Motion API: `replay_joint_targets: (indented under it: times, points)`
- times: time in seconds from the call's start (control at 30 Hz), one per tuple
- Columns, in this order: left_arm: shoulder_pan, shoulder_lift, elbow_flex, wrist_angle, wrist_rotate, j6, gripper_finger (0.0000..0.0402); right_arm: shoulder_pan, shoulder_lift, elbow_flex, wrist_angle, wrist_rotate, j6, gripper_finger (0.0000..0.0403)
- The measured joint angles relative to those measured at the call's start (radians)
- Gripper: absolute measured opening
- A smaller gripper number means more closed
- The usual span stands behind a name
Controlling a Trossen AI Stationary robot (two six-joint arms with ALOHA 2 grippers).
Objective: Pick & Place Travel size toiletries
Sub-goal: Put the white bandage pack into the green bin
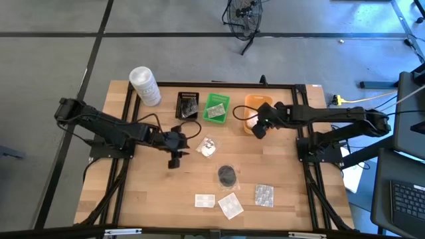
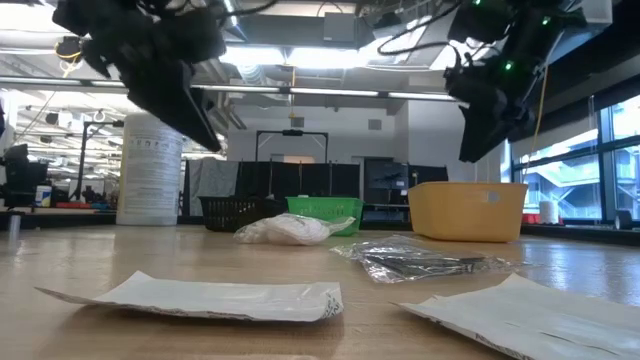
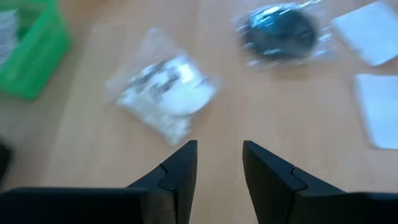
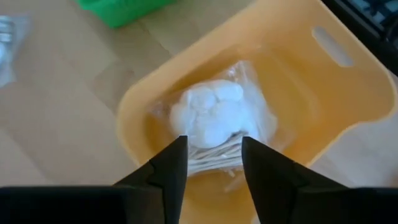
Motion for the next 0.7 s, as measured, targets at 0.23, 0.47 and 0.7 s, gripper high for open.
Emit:
replay_joint_targets:
  times: [0.23,0.47,0.7]
  points:
    - [-0.119,0.001,0.0,0.052,0.026,0.096,0.0125,0.12,-0.097,0.0,0.0,0.084,0.004,0.0102]
    - [-0.255,0.06,0.0,0.127,0.017,0.158,0.0125,0.231,-0.131,0.0,-0.006,0.086,0.088,0.0056]
    - [-0.335,0.177,0.0,0.22,0.013,0.297,0.0125,0.351,-0.128,-0.001,-0.011,0.118,0.151,0.0022]
